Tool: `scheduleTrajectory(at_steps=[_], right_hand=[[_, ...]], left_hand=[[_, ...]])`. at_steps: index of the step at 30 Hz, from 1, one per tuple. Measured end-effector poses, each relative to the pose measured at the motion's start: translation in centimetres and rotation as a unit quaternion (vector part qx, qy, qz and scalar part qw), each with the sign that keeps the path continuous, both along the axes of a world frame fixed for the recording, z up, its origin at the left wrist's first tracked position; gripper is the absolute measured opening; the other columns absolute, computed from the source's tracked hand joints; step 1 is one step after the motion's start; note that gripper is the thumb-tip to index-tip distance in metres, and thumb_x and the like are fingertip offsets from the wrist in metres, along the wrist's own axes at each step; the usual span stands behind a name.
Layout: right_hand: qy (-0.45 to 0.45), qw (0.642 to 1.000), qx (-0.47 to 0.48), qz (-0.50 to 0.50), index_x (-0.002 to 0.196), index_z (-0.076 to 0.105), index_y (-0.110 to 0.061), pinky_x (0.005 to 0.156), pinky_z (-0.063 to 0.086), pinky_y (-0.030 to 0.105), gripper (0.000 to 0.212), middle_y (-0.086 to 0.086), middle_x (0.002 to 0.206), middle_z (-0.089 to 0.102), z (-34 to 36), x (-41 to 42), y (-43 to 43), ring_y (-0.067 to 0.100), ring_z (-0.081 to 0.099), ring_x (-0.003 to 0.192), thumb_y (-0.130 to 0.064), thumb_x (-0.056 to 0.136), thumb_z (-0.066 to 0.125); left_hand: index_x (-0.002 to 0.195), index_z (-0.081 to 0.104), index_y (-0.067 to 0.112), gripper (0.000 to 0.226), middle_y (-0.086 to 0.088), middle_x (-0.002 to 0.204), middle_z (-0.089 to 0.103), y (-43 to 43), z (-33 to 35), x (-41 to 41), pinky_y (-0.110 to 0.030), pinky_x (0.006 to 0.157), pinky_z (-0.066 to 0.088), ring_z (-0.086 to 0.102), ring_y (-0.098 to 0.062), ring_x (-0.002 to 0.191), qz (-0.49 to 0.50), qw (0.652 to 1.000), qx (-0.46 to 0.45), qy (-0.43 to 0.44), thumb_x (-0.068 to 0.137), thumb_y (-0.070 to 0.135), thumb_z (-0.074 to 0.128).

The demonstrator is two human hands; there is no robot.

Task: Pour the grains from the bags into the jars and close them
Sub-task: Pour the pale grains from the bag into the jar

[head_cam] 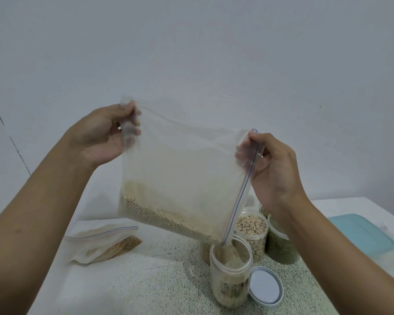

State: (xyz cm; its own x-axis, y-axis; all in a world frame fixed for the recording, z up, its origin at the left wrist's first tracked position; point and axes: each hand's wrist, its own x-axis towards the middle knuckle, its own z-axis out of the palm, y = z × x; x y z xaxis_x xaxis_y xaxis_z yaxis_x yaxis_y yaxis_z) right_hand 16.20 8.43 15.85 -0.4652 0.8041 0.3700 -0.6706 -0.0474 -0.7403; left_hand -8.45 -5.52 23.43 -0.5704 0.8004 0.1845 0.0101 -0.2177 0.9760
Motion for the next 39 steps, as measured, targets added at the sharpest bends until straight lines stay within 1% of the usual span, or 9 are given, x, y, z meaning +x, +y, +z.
scheduleTrajectory(at_steps=[5, 8, 13, 17, 25, 27, 31, 35, 39], right_hand=[[0.004, 1.000, -0.007, -0.009, 0.069, 0.066, -0.011, 0.067, 0.050, 0.027, 0.029, 0.002, 0.069, 0.061, 0.1, 0.1, 0.3, 0.017, 0.061, 0.065, -0.007, 0.097, 0.058], [0.000, 1.000, -0.007, -0.021, 0.071, 0.065, -0.009, 0.067, 0.050, 0.028, 0.028, 0.002, 0.070, 0.061, 0.1, 0.3, 0.5, 0.017, 0.061, 0.065, -0.007, 0.097, 0.058], [0.002, 1.000, -0.006, -0.021, 0.068, 0.065, -0.010, 0.068, 0.051, 0.028, 0.030, 0.001, 0.070, 0.061, -0.2, 0.6, 0.5, 0.016, 0.061, 0.066, -0.008, 0.097, 0.058], [0.004, 1.000, -0.008, -0.014, 0.068, 0.067, -0.012, 0.067, 0.052, 0.028, 0.030, 0.002, 0.071, 0.061, -0.3, 0.9, 0.5, 0.016, 0.062, 0.066, -0.008, 0.097, 0.059], [0.007, 1.000, -0.007, -0.003, 0.071, 0.066, -0.010, 0.066, 0.053, 0.026, 0.028, 0.001, 0.071, 0.061, -0.3, 1.1, 0.2, 0.016, 0.062, 0.067, -0.009, 0.098, 0.058], [0.008, 1.000, -0.006, 0.001, 0.073, 0.065, -0.009, 0.066, 0.053, 0.026, 0.026, 0.002, 0.072, 0.061, -0.3, 1.1, 0.2, 0.016, 0.062, 0.068, -0.009, 0.097, 0.058], [0.008, 1.000, -0.005, 0.010, 0.074, 0.063, -0.008, 0.066, 0.052, 0.026, 0.023, 0.003, 0.073, 0.059, -0.3, 1.0, 0.0, 0.016, 0.060, 0.068, -0.009, 0.097, 0.059], [0.015, 1.000, -0.010, 0.016, 0.068, 0.067, -0.012, 0.065, 0.053, 0.026, 0.030, 0.002, 0.071, 0.061, -0.2, 0.9, -0.2, 0.016, 0.061, 0.066, -0.008, 0.096, 0.059], [0.016, 1.000, -0.010, 0.022, 0.067, 0.068, -0.013, 0.065, 0.051, 0.025, 0.030, 0.002, 0.071, 0.061, -0.2, 0.8, -0.3, 0.015, 0.061, 0.065, -0.008, 0.096, 0.059]], left_hand=[[0.073, 0.073, 0.020, 0.028, 0.005, 0.070, 0.061, 0.3, 0.0, 0.2, -0.022, 0.063, 0.048, 0.060, -0.011, 0.060, -0.001, 1.000, 0.003, -0.004, 0.097, 0.028, 0.062], [0.068, 0.074, 0.021, 0.031, 0.005, 0.071, 0.061, 0.5, -0.1, 0.2, -0.021, 0.062, 0.049, 0.061, -0.011, 0.060, -0.007, 1.000, 0.002, -0.004, 0.096, 0.028, 0.062], [0.066, 0.074, 0.022, 0.033, 0.004, 0.070, 0.060, 0.8, -0.2, 0.5, -0.021, 0.061, 0.048, 0.060, -0.011, 0.059, -0.013, 1.000, -0.001, 0.003, 0.096, 0.028, 0.062], [0.065, 0.075, 0.022, 0.035, 0.005, 0.071, 0.061, 0.9, -0.2, 0.6, -0.023, 0.066, 0.045, 0.061, -0.010, 0.059, -0.016, 1.000, 0.000, 0.007, 0.097, 0.028, 0.061], [0.067, 0.075, 0.022, 0.031, 0.005, 0.072, 0.061, 0.7, -0.2, 0.5, -0.022, 0.066, 0.046, 0.061, -0.012, 0.061, -0.019, 1.000, 0.000, 0.005, 0.094, 0.029, 0.062], [0.067, 0.075, 0.022, 0.031, 0.004, 0.072, 0.061, 0.7, -0.2, 0.4, -0.021, 0.063, 0.049, 0.061, -0.012, 0.060, -0.018, 1.000, 0.004, 0.006, 0.095, 0.029, 0.062], [0.066, 0.075, 0.021, 0.023, 0.004, 0.070, 0.061, 0.5, 0.0, 0.4, -0.019, 0.060, 0.051, 0.060, -0.012, 0.059, -0.012, 1.000, 0.005, 0.007, 0.085, 0.031, 0.067], [0.067, 0.075, 0.021, 0.026, 0.004, 0.071, 0.061, 0.3, 0.1, 0.2, -0.021, 0.065, 0.049, 0.060, -0.011, 0.060, -0.009, 1.000, 0.003, 0.014, 0.090, 0.030, 0.065], [0.066, 0.076, 0.022, 0.019, 0.005, 0.070, 0.062, 0.2, 0.2, 0.4, -0.025, 0.073, 0.046, 0.060, -0.011, 0.061, -0.011, 1.000, 0.010, 0.008, 0.081, 0.030, 0.069]])
